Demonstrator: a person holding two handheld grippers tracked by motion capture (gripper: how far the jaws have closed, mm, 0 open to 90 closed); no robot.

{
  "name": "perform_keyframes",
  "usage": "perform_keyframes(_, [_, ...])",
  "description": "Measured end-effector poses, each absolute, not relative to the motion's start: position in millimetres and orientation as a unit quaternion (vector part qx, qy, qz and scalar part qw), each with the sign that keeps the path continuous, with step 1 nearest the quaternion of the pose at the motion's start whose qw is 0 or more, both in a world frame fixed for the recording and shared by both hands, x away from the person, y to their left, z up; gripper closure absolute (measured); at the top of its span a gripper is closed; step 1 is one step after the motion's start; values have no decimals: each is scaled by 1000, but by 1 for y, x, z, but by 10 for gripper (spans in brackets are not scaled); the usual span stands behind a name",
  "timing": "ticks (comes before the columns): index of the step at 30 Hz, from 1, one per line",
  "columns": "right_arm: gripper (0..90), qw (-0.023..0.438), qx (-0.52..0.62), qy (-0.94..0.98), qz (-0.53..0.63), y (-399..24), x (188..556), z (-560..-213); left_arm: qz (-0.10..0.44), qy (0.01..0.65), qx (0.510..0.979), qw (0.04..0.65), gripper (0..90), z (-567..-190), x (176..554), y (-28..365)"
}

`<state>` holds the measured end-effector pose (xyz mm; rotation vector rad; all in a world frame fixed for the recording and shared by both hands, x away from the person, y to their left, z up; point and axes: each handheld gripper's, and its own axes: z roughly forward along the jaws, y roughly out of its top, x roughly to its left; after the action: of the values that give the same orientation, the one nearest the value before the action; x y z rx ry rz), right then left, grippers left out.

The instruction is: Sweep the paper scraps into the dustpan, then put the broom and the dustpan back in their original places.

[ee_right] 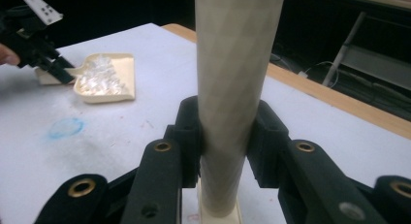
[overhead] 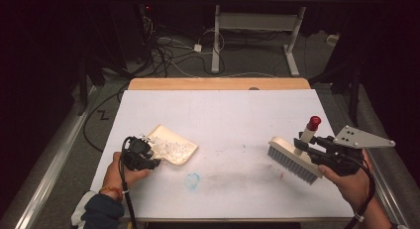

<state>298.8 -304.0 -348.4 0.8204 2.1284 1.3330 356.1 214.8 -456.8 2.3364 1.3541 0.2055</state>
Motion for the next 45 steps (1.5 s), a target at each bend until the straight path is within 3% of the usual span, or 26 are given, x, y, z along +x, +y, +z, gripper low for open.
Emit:
perform_keyframes(13, [705, 187, 286, 813, 471, -315, 286, -357, 86, 532, 811, 227, 628, -458, 362, 233])
perform_keyframes(30, [704, 158, 268, 840, 444, -316, 286, -367, 85, 549, 799, 227, 622, -464, 371, 235])
perform_keyframes(37, [682, 175, 282, 838, 433, -314, 299, -366, 74, 548, 801, 229, 516, -463, 365, 226])
perform_keyframes(45, [619, 205, 334, 826, 404, -307, 349, -371, 87, 493, 825, 262, 381, -451, 348, 213])
